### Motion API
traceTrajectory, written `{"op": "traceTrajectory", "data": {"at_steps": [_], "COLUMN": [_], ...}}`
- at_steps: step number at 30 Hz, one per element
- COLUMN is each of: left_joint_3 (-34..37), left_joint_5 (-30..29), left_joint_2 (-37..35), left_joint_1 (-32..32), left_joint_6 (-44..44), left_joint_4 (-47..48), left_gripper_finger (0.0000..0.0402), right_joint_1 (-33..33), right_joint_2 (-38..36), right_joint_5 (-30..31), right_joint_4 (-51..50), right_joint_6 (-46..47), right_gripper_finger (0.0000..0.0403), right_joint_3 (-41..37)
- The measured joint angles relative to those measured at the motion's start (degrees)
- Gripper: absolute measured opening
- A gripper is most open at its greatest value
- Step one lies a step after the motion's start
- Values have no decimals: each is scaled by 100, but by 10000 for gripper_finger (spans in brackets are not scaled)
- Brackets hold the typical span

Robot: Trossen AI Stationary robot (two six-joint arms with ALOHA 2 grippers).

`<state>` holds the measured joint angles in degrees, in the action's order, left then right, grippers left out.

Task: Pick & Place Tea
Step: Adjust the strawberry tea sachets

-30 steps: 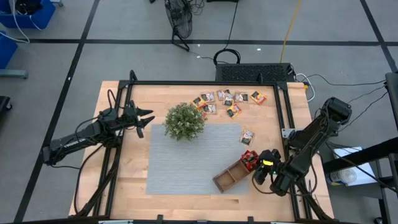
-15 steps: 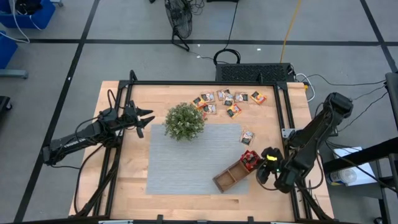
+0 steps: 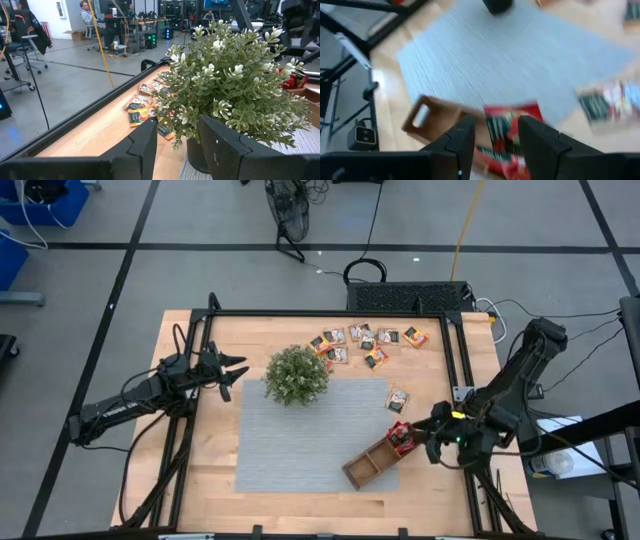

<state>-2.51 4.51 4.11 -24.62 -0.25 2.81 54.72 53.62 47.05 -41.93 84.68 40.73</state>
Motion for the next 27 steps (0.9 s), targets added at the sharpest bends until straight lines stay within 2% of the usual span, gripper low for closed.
{"op": "traceTrajectory", "data": {"at_steps": [4, 7, 11, 13, 15, 18, 20, 23, 27], "left_joint_3": [0, -1, -1, -1, 0, -1, -1, -1, 1], "left_joint_5": [-1, 0, -2, 0, 0, -2, -2, 0, 0], "left_joint_2": [1, 0, -1, -1, 0, 0, 1, -1, 0], "left_joint_1": [1, 2, 0, 0, 1, 0, 0, 1, 1], "left_joint_6": [0, 0, 0, 0, 0, 0, 0, 0, 0], "left_joint_4": [0, -1, -2, 0, -1, -2, -2, -1, -1], "left_gripper_finger": [147, 147, 147, 147, 147, 147, 147, 147, 147], "right_joint_1": [0, 0, -2, -68, -189, -364, -408, -479, -632], "right_joint_2": [18, 287, 980, 1393, 1758, 1995, 1990, 1891, 1903], "right_joint_5": [244, 214, -233, -522, -307, 750, 1185, 1216, 793], "right_joint_4": [941, 2247, 4140, 4523, 4398, 3899, 3664, 3555, 2782], "right_joint_6": [-1692, -3433, -6152, -6797, -6992, -7016, -7018, -6923, -6302], "right_gripper_finger": [134, 134, 110, 87, 62, 21, 6, 6, 2], "right_joint_3": [0, 0, 2, 4, 2, -2, -2, 0, -2]}}
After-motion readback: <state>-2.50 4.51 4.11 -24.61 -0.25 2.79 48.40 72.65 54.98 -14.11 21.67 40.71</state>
